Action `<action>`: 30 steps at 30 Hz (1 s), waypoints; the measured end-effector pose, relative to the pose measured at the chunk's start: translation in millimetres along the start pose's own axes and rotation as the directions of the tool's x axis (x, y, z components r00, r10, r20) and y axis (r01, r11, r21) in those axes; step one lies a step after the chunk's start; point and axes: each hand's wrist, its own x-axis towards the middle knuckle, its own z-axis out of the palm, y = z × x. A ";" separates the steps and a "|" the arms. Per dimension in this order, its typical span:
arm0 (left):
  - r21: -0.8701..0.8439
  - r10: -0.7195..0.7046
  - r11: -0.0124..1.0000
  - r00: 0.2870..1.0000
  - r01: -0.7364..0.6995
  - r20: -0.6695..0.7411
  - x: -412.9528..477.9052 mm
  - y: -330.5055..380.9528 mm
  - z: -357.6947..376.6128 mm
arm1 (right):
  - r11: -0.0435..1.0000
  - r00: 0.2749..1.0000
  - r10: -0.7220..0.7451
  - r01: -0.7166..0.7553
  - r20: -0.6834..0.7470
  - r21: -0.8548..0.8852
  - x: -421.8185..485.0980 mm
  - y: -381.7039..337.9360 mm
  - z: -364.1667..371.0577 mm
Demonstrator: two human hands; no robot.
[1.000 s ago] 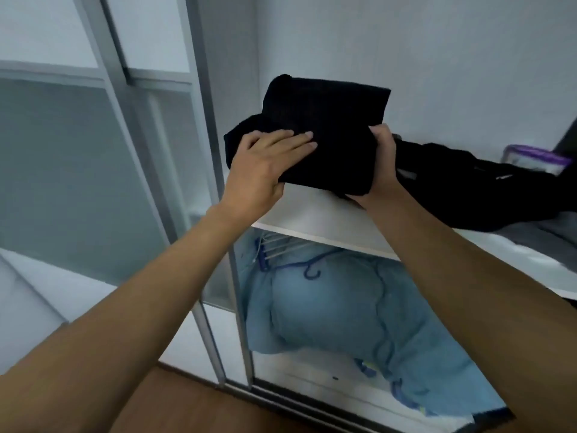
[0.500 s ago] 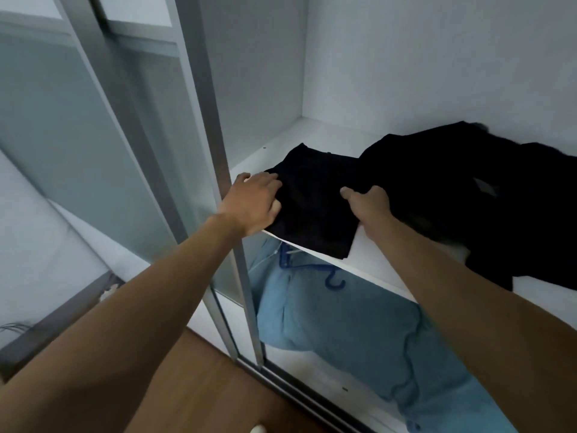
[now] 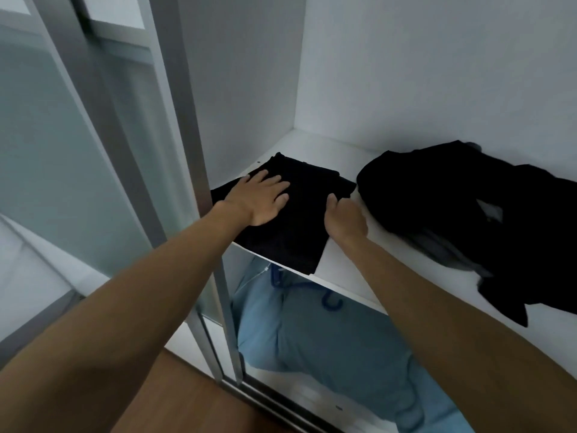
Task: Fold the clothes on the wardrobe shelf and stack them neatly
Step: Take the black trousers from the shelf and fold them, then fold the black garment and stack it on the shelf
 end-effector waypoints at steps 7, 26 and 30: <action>-0.027 0.056 0.998 0.996 -0.054 0.069 28.7 -33.6 11.2 | 0.955 0.993 -0.034 0.066 0.113 -0.290 29.9 -5.4 13.3; -0.728 0.084 0.675 0.993 -0.118 -0.083 90.1 124.2 -7.9 | 0.961 0.940 -0.005 -0.090 -0.341 -0.262 29.5 97.5 -120.3; -0.846 0.027 0.525 0.992 0.091 0.123 94.6 143.9 -15.5 | 0.974 0.854 -0.068 0.170 -0.516 0.152 23.3 92.8 -149.6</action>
